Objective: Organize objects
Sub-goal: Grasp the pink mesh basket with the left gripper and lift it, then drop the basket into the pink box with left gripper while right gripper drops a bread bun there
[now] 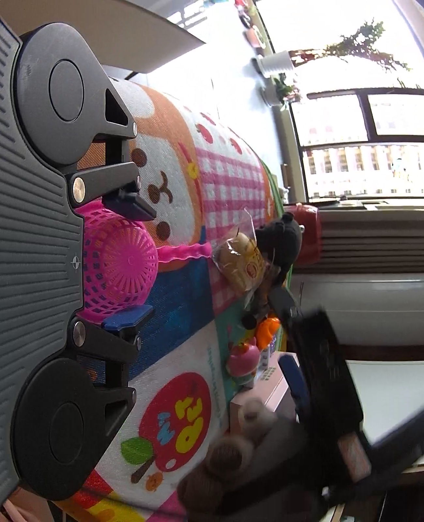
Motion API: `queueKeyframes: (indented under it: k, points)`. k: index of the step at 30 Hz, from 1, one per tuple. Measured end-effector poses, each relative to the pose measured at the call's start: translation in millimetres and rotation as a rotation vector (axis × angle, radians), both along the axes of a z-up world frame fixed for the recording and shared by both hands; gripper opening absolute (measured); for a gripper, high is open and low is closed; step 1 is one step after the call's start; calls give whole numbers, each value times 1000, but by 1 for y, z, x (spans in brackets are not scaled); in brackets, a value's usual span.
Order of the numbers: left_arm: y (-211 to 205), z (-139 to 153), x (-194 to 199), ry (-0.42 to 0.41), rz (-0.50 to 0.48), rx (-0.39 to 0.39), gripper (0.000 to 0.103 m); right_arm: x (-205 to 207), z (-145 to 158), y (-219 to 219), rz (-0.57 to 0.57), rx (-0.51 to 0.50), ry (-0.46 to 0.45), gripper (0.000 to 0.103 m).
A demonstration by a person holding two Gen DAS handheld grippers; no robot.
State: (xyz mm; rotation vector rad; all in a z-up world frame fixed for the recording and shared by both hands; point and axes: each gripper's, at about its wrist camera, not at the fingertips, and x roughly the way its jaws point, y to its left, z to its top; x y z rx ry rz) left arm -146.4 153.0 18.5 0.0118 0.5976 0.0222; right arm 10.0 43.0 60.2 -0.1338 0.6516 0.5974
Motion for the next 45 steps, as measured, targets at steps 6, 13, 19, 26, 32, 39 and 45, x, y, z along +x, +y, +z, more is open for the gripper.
queueKeyframes:
  k: [6, 13, 19, 26, 32, 39, 45]
  points:
    - [1, -1, -5, -22, 2, 1, 62, 78, -49, 74, -101, -53, 220, 103]
    - [-2, -4, -8, -39, 10, 9, 62, 45, -25, 58, -21, -21, 196, 75]
    - [-8, 2, -11, -34, 1, -12, 62, -15, 19, -10, 18, 21, 111, 70]
    - [-49, 65, 3, -186, -148, 33, 62, -100, 25, -122, -84, -1, 21, 70]
    - [-122, 133, 79, -393, -276, -38, 62, -135, 20, -201, -226, 24, -36, 70]
    - [-183, 110, 196, -269, -250, -155, 60, -134, 16, -241, -301, 97, -77, 70]
    - [-145, 83, 173, -238, -217, -242, 60, -118, 20, -262, -337, 139, -104, 70]
